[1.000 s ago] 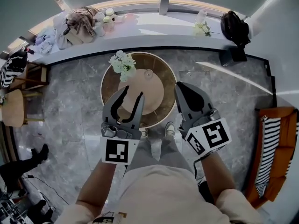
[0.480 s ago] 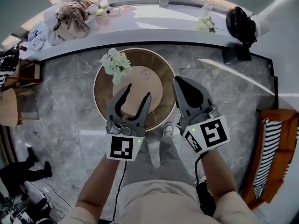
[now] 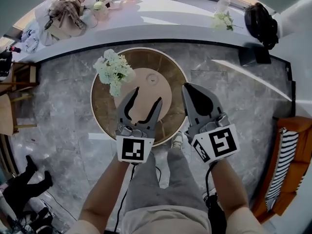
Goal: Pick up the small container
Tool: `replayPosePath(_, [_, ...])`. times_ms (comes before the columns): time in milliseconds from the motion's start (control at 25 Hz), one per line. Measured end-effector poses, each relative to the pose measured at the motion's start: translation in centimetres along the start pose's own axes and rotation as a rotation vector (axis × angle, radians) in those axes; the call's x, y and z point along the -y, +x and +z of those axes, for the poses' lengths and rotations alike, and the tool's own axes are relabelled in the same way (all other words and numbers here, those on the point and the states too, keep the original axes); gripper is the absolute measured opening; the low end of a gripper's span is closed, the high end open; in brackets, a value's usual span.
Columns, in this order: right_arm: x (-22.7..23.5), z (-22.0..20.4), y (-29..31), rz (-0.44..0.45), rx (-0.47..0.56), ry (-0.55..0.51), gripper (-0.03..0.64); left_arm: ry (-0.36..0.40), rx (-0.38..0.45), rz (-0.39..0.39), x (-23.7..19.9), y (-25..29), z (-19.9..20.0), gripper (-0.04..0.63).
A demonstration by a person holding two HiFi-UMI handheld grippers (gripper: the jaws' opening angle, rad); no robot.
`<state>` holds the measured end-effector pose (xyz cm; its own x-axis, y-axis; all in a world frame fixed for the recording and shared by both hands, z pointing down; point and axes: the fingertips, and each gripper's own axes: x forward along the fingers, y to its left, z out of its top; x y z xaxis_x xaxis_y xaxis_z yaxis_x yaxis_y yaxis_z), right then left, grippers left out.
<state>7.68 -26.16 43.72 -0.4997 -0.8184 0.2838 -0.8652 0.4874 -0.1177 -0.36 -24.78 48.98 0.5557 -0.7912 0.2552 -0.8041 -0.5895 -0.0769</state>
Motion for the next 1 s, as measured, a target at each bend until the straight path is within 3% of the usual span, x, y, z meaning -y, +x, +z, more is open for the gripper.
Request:
replayPosePath(520, [3.1, -10.8, 6.9, 0.041, -0.057, 0.045, 0.005, -0.058, -0.094, -0.001, 0.0, 8.1, -14.1, 0.29])
replayPosePath(800, [4.0, -16.3, 9.5, 0.059, -0.089, 0.068, 0.005, -0.073, -0.118, 0.033, -0.8, 11.6, -20.4, 0.292])
replayPosePath(1000, [4.4, -19.7, 10.8, 0.068, -0.109, 0.098, 0.005, -0.09, -0.157, 0.079, -1.1, 13.8, -25.2, 0.328])
